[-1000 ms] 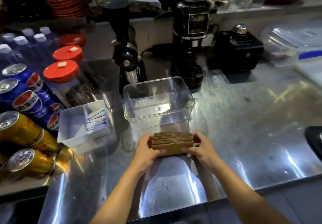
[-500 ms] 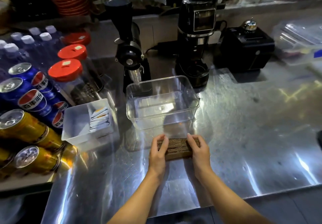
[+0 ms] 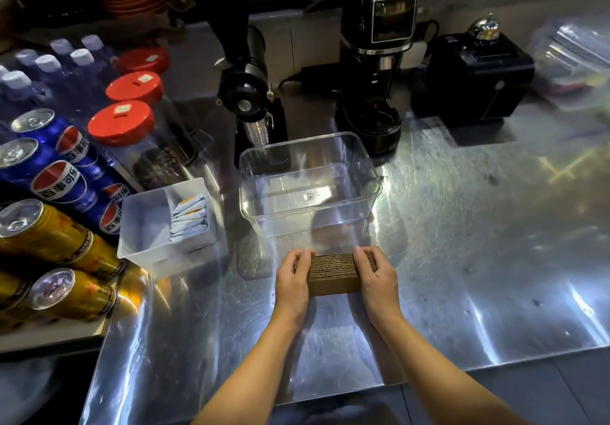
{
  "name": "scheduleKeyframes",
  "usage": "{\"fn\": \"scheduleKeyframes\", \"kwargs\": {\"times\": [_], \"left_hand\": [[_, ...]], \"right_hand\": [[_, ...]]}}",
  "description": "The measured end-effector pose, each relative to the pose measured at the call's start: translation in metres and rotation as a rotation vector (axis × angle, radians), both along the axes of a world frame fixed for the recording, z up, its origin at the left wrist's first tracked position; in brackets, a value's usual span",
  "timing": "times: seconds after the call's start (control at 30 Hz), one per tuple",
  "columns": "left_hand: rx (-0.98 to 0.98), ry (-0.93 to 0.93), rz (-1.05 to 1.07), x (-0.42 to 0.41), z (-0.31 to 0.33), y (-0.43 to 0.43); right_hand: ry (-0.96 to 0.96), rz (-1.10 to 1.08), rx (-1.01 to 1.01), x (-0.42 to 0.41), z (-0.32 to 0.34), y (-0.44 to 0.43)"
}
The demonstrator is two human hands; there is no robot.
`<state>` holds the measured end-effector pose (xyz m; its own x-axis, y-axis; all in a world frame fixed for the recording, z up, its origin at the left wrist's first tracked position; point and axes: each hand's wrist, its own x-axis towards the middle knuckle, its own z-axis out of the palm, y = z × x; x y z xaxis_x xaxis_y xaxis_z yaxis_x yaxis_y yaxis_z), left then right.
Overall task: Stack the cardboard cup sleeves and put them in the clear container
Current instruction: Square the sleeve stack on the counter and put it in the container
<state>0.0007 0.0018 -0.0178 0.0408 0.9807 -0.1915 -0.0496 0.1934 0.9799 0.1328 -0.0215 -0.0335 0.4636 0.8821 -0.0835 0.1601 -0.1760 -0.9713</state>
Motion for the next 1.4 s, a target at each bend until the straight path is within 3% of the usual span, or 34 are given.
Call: {"fn": "scheduleKeyframes", "kwargs": {"times": [0.13,0.27,0.5,0.7,0.8,0.97,1.17,1.4], "left_hand": [[-0.025,-0.061,-0.217,-0.029,-0.002,-0.007],[0.023,0.124,-0.447,-0.050,0.000,-0.005],[0.032,0.138,-0.345,-0.046,0.000,-0.005],[0.052,0.183,-0.333,-0.046,-0.004,-0.004],[0.044,0.225,-0.337,-0.048,-0.005,-0.003],[0.037,0.237,-0.338,-0.048,-0.004,-0.003],[0.038,0.233,-0.297,-0.045,0.005,-0.004],[0.210,0.095,-0.142,-0.040,0.059,0.032]], "right_hand": [[-0.049,-0.010,-0.032,-0.001,0.004,0.001],[-0.051,-0.003,-0.071,0.000,0.006,0.000],[-0.019,0.112,-0.124,0.008,0.008,0.000],[0.106,0.450,-0.139,0.041,0.004,-0.017],[0.061,0.555,-0.140,0.054,0.002,-0.019],[-0.018,0.499,-0.069,0.056,0.002,-0.017],[0.035,0.368,-0.025,0.052,0.005,-0.014],[0.147,0.351,0.164,0.043,0.070,0.027]]}}
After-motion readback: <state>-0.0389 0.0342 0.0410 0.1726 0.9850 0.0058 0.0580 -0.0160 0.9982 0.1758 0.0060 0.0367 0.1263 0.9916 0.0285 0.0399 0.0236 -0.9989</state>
